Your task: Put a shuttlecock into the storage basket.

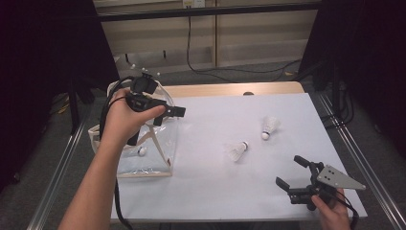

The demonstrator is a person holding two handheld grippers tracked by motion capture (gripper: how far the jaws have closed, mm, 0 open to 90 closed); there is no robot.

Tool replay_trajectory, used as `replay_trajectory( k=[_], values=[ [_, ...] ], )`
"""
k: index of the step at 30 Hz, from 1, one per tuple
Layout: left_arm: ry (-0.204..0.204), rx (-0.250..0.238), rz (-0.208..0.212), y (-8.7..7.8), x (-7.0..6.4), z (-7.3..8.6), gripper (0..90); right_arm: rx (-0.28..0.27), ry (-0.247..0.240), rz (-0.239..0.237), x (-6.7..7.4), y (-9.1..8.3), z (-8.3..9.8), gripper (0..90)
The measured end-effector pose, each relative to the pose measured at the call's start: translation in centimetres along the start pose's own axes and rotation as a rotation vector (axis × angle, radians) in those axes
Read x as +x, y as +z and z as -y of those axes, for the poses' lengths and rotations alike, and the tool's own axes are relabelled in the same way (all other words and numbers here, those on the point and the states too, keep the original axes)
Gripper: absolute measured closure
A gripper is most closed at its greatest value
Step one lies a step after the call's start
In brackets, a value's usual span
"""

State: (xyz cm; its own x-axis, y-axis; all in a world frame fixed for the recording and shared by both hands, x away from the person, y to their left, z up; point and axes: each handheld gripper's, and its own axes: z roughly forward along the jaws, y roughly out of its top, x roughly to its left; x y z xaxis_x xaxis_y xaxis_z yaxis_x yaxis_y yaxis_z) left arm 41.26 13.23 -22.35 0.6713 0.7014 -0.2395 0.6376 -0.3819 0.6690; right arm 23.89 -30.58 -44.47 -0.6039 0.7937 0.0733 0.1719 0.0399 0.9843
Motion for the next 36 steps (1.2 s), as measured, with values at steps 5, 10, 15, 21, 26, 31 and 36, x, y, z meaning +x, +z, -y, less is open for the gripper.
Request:
replay_trajectory(
  k=[5, 10, 15, 21, 26, 31, 36],
  values=[
    [0.009, 0.001, 0.005, 0.5, -0.4, 0.2, 19.2, -0.002, -0.004, -0.001, 0.0, 0.0, 0.0, 0.2],
    [0.020, 0.005, 0.027, 1.0, -0.9, 0.4, 18.6, -0.003, -0.004, -0.003, 0.0, 0.0, 0.0, 0.2],
    [0.031, 0.003, 0.031, 1.8, -1.4, 0.6, 16.3, -0.003, -0.004, -0.003, 0.0, 0.0, 0.0, 0.2],
    [0.038, 0.009, 0.034, 2.5, -1.7, 1.0, 14.0, -0.003, -0.005, -0.004, 0.0, 0.0, 0.0, 0.2],
    [0.051, 0.018, 0.041, 3.0, -2.0, 1.2, 11.8, -0.001, -0.004, -0.003, 0.0, 0.0, 0.0, 0.2],
    [0.053, 0.020, 0.057, 3.6, -2.4, 1.6, 9.7, -0.002, -0.005, -0.004, 0.0, 0.0, 0.0, 0.2],
    [0.059, 0.019, 0.066, 4.3, -2.6, 2.0, 8.2, -0.001, -0.004, -0.003, 0.0, 0.0, 0.0, 0.2]
  ],
)
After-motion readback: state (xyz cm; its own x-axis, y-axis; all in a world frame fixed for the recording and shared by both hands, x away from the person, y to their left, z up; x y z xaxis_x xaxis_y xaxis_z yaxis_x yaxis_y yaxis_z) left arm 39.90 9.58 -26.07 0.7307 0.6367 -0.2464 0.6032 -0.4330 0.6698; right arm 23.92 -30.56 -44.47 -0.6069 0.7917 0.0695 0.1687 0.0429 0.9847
